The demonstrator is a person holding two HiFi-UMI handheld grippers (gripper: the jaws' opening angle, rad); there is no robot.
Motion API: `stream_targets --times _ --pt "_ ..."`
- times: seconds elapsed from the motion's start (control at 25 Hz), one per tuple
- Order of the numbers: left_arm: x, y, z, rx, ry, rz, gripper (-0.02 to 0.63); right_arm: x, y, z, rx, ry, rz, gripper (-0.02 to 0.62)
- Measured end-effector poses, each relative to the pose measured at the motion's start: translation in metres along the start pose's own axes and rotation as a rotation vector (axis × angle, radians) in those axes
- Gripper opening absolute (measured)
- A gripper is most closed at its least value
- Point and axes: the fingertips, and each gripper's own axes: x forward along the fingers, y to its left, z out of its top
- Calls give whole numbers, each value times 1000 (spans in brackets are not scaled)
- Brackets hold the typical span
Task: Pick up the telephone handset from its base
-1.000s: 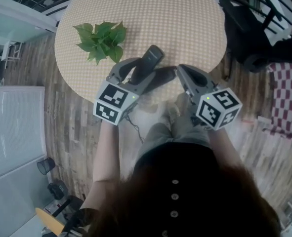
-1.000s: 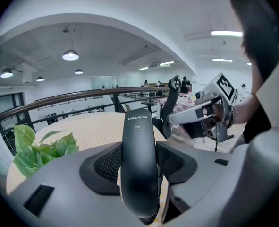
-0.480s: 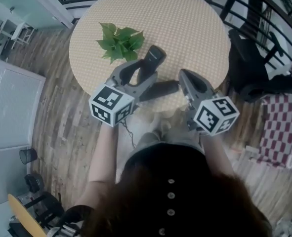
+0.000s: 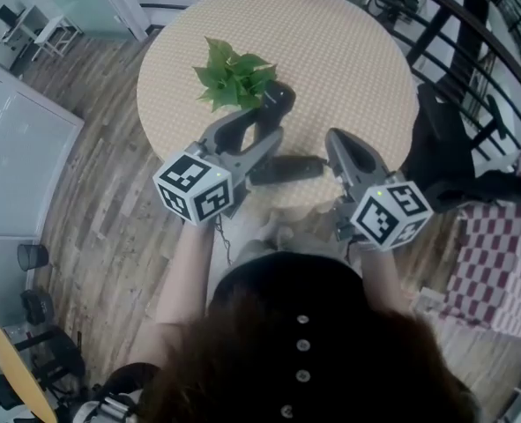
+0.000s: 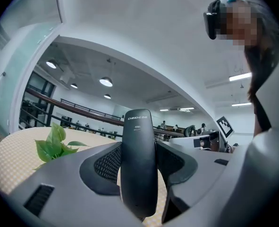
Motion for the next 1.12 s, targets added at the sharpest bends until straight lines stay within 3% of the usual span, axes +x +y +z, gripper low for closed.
stream_targets --times 0.44,0.72,1.12 --pt "-22 11 -4 -91 -94 53 236 13 7 1 -18 22 68 9" --pt "-34 13 -12 -119 -132 104 236 20 19 -19 -18 88 115 9" --pt "-38 9 -9 -153 -169 95 236 20 21 -23 -16 94 121 9"
